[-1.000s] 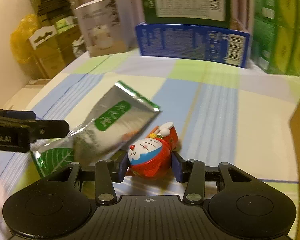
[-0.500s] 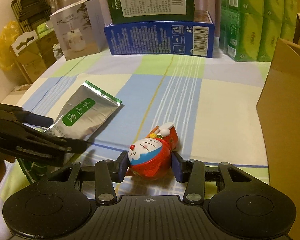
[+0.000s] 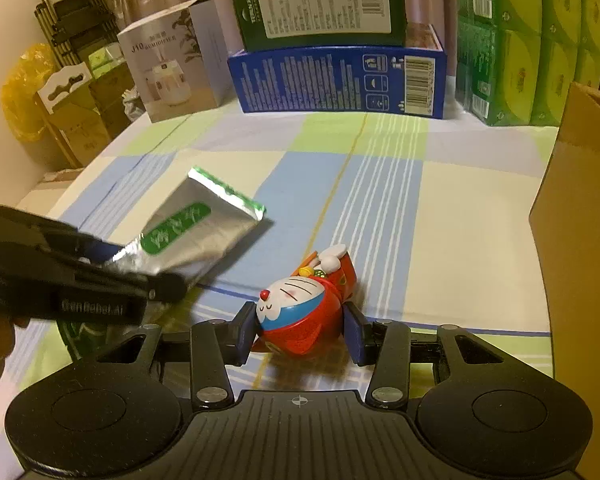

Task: Organize objects
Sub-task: 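Grasp the silver tea bag with the left tool while the right tool grasps the red Doraemon figure, then carry the tea bag and Doraemon figure over the cardboard box with both tools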

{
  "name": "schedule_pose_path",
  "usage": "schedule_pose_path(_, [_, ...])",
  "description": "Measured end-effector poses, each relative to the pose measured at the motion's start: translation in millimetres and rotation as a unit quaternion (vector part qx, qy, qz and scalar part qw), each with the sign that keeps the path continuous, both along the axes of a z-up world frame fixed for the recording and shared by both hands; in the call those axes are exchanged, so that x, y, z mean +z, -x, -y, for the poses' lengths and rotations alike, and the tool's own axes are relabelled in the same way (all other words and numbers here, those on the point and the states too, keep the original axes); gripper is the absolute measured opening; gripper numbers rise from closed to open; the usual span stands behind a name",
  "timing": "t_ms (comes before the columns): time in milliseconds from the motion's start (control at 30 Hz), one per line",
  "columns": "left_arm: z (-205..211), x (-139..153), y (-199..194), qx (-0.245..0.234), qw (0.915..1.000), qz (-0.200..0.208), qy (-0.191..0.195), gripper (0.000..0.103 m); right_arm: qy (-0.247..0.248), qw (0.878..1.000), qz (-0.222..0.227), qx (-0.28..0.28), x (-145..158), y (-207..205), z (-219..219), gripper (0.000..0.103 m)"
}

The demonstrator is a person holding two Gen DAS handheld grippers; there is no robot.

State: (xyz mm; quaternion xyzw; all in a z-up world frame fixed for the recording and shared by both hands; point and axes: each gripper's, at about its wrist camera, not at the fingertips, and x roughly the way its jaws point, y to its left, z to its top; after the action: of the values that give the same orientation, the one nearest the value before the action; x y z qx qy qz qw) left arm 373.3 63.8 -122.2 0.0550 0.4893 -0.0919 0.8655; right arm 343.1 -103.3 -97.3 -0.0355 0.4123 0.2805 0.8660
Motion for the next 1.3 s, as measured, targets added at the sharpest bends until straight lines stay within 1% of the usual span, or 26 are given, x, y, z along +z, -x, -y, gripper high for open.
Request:
schedule_pose_path(167, [0,4,17,0.003,0.9999,-0.01,0.013,0.044,-0.005,1.0,0.0,-0.003,7,11,8,0.042])
schedule_pose_path(333, [-1,14,36,0.016,0.9995,-0.006,0.027,0.044,-0.006,1.0,0.0,-0.011,16,29,23,0.042])
schedule_pose_path(467, [0,27,59,0.031,0.9983,0.001,0.049,0.044,-0.008,1.0,0.001,-0.02,24,48,40,0.042])
schedule_pose_path(600, [6,39,85,0.055,0.9961,0.016,0.067,0.044,-0.009,1.0,0.003,-0.02,30,78,53,0.042])
schedule_pose_path(733, [17,48,117,0.077,0.9923,0.025,0.094,0.044,-0.012,1.0,0.009,-0.018,36,113,62,0.042])
schedule_pose_path(833, [25,54,142,0.085,0.9908,0.023,0.102,0.044,-0.019,0.999,0.012,-0.024,39,140,73,0.042])
schedule_pose_path(933, [32,61,167,0.091,0.9905,0.024,0.1,0.044,-0.017,0.999,0.016,-0.029,44,165,84,0.042])
schedule_pose_path(1000, [34,68,183,0.1,0.9886,0.027,0.109,0.044,-0.017,0.999,0.021,-0.035,50,180,93,0.042])
schedule_pose_path(1133, [48,87,212,0.096,0.9884,0.04,0.111,0.044,-0.024,0.998,0.034,-0.039,67,207,104,0.042])
schedule_pose_path(1300, [66,110,241,0.09,0.9857,0.056,0.131,0.044,-0.031,0.997,0.049,-0.053,89,237,121,0.042])
